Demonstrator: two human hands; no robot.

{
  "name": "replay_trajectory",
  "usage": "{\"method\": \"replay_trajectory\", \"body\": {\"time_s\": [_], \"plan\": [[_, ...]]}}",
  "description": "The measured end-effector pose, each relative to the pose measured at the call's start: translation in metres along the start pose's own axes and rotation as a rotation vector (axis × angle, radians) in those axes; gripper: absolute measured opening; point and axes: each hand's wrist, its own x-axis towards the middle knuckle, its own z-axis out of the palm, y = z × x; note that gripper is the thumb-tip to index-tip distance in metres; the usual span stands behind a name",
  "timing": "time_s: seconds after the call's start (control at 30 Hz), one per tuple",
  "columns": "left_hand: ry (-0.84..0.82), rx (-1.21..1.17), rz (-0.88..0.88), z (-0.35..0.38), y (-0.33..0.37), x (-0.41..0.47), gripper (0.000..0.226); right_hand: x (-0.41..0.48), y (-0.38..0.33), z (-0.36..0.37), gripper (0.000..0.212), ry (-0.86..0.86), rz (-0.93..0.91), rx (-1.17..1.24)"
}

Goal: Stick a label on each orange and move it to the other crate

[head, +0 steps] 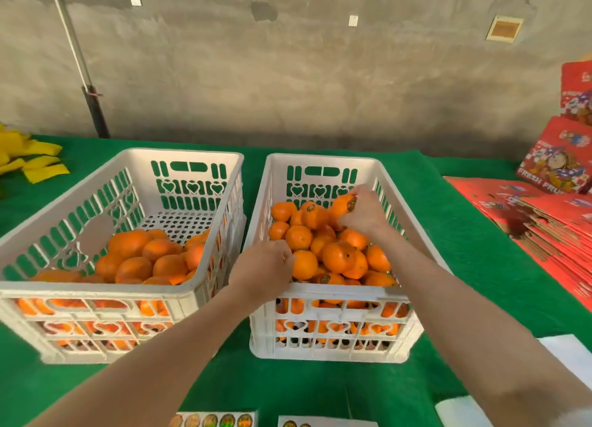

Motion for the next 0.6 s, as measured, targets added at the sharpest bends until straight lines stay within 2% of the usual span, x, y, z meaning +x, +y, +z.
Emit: {"method": "replay_trajectory", "body": {"time_s": [0.13,0.23,0.27,0.33,0.37,0.4,0.47,0.53,0.57,0.6], "plan": [[0.015,-0.054,-0.025,-0.004,0.000,0.002,0.019,0.038,0.028,0.035,0.046,-0.077,0.056,-0.173],[0.027,-0.076,-0.045,-0.004,-0.001,0.002,0.018,0.046,0.037,0.049,0.023,-0.128,0.035,-0.197],[0.032,-0.084,-0.046,-0.004,-0.001,0.002,0.019,0.046,0.039,0.049,0.024,-0.161,0.046,-0.204],[0.034,-0.099,-0.048,-0.006,-0.001,0.001,0.021,0.044,0.037,0.044,0.047,-0.200,0.106,-0.235],[0.032,-0.100,-0.046,-0.007,-0.001,0.001,0.021,0.039,0.032,0.039,0.058,-0.157,0.109,-0.230],[0.031,-0.097,-0.043,-0.008,-0.001,0.001,0.020,0.031,0.023,0.032,0.060,-0.060,0.080,-0.169],[0.041,-0.088,-0.036,-0.008,0.000,0.000,0.017,0.000,0.000,0.017,0.047,0.209,-0.088,0.108],[0.076,-0.073,-0.028,-0.008,0.001,-0.002,0.017,-0.053,-0.020,0.002,0.020,0.391,-0.423,0.408],[0.094,-0.059,-0.015,-0.007,0.001,-0.004,0.019,-0.083,-0.022,0.000,0.008,0.377,-0.589,0.499],[0.117,-0.040,0.006,-0.005,0.002,-0.005,0.020,-0.114,-0.019,0.004,0.006,0.310,-0.717,0.523]]}}
